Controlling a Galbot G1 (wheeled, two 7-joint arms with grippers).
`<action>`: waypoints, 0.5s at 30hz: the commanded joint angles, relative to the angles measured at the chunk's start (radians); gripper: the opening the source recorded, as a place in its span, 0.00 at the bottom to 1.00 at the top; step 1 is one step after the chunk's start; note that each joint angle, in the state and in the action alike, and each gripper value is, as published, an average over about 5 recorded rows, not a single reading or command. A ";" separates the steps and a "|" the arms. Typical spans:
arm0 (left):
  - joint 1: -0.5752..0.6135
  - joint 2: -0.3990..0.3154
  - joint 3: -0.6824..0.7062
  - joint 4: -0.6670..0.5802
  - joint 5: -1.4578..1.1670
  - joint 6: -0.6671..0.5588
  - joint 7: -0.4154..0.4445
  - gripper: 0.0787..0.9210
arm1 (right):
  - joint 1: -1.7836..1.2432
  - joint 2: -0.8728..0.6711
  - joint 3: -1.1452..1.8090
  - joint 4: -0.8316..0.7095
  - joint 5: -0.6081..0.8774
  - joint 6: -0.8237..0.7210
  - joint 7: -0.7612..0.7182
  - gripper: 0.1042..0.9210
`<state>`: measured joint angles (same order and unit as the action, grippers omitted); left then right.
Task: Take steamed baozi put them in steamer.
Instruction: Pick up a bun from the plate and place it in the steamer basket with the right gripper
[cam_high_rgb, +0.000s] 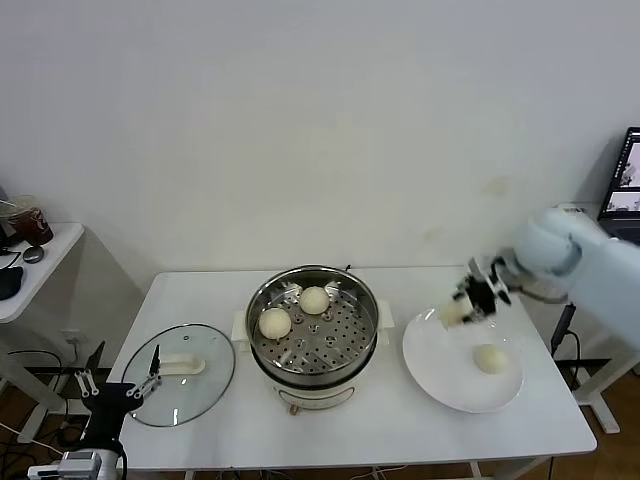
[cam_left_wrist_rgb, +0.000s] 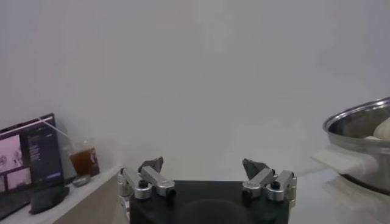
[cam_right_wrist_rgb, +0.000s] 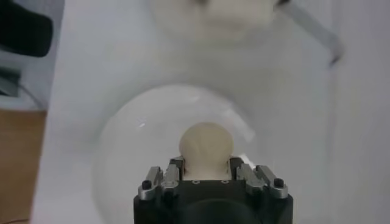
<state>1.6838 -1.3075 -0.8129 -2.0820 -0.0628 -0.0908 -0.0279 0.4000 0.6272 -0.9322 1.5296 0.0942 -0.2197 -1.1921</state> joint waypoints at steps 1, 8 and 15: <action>0.004 0.003 -0.002 -0.005 0.002 -0.001 0.000 0.88 | 0.374 0.285 -0.291 0.076 0.182 0.129 0.082 0.44; 0.010 0.002 -0.021 -0.018 0.000 -0.002 0.000 0.88 | 0.290 0.515 -0.366 0.034 0.160 0.360 0.137 0.45; 0.012 -0.003 -0.038 -0.016 -0.004 -0.002 0.000 0.88 | 0.211 0.626 -0.410 -0.078 0.000 0.525 0.127 0.45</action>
<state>1.6960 -1.3088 -0.8391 -2.0998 -0.0667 -0.0933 -0.0279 0.6091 1.0223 -1.2254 1.5339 0.1861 0.0618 -1.0994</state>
